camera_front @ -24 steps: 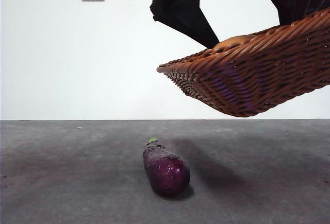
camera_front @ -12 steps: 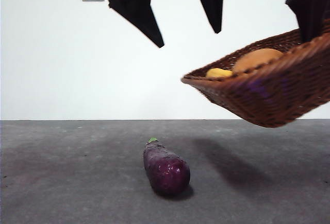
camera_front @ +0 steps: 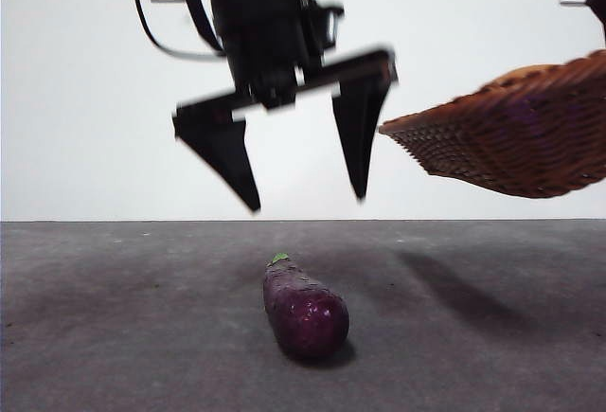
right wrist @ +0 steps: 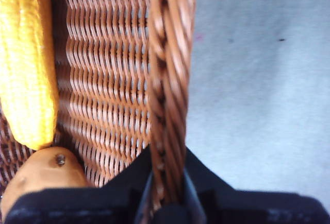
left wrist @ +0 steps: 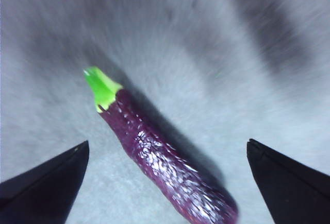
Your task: Help me put the vegetables on the table into the basket
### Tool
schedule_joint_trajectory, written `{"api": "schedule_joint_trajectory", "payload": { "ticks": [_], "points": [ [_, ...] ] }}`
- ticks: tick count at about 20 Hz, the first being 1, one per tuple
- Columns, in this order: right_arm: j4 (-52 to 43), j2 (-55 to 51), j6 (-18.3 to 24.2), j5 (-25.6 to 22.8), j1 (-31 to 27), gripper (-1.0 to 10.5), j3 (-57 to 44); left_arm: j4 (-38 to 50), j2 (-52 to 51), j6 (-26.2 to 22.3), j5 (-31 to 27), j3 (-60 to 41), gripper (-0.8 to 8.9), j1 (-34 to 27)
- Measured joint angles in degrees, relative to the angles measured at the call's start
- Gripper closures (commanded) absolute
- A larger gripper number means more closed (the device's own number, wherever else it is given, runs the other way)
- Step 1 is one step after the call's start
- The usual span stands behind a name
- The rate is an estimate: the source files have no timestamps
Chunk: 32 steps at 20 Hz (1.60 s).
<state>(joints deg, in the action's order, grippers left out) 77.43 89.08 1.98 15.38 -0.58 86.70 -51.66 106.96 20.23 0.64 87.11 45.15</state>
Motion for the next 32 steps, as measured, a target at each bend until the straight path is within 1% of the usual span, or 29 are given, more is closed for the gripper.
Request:
{"api": "schedule_joint_trajectory", "payload": {
  "ticks": [2,9,10,12,14,18,21,24,29,32],
  "points": [
    [0.07,0.00,0.57,-0.02,-0.87,9.6,0.00,-0.13,2.60,0.00,0.46,0.00,2.81,0.02],
    [0.07,0.00,1.09,0.20,-0.72,9.6,0.00,-1.03,6.60,0.00,0.59,0.00,2.85,0.00],
    [0.07,0.00,1.09,0.20,-0.72,9.6,0.00,-0.92,7.10,0.00,0.37,0.00,3.28,0.00],
    [0.07,0.00,1.09,0.20,-0.72,9.6,0.00,0.55,7.19,-0.02,-0.26,0.00,4.88,0.00],
    [0.07,0.00,1.09,0.20,-0.72,9.6,0.00,0.96,7.17,-0.02,-0.44,0.00,6.05,-0.07],
    [0.11,0.00,1.09,0.50,-0.66,9.6,0.00,0.66,7.28,-0.07,-0.46,0.00,6.21,-0.44],
    [0.11,0.00,1.11,1.68,-0.66,9.6,0.00,0.61,7.63,-0.22,-0.46,0.02,7.07,-0.61],
    [0.11,0.00,1.11,1.79,-0.66,9.6,0.00,0.76,7.67,-1.16,-0.46,0.09,7.97,-0.63],
    [0.11,0.00,1.09,1.79,-0.66,9.6,0.00,-0.52,6.21,-3.13,-0.52,0.07,7.97,-2.23],
    [0.11,0.00,1.11,1.79,-0.61,9.6,0.00,-0.35,-0.59,-3.72,-0.94,0.02,7.96,-3.78]
  ]
}}
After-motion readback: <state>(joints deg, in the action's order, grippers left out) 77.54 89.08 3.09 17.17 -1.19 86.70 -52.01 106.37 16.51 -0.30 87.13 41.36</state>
